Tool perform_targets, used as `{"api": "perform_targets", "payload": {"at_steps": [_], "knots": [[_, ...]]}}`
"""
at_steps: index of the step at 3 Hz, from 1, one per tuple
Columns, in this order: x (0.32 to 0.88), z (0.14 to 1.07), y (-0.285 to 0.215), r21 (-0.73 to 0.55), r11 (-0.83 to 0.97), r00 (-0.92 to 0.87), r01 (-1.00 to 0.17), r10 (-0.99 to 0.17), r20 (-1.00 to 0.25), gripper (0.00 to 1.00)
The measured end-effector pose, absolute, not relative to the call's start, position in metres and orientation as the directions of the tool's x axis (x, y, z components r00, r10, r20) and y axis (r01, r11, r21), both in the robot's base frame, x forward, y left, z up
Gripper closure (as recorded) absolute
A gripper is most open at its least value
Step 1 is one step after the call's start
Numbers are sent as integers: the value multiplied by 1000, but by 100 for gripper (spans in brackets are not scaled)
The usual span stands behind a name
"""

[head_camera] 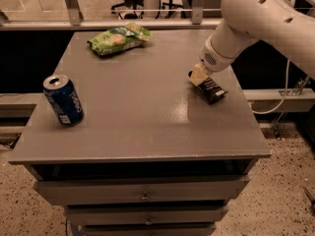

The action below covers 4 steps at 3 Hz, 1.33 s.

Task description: Pick rxbar chocolate

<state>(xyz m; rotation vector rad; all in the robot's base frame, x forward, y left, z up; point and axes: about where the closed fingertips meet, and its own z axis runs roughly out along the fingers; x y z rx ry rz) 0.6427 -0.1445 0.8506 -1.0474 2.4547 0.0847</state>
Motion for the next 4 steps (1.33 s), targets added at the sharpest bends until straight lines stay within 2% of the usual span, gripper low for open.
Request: {"api": "perform_targets", "payload": {"at_steps": [1,3,4], "knots": [[650,887,-134,-68,659,-500,-749,-631,-593,100],[650,936,-128,22,572,-361,-820,-487,-796,100],[648,939,-123,35,564,-358,-825,-475,-804,100]]}}
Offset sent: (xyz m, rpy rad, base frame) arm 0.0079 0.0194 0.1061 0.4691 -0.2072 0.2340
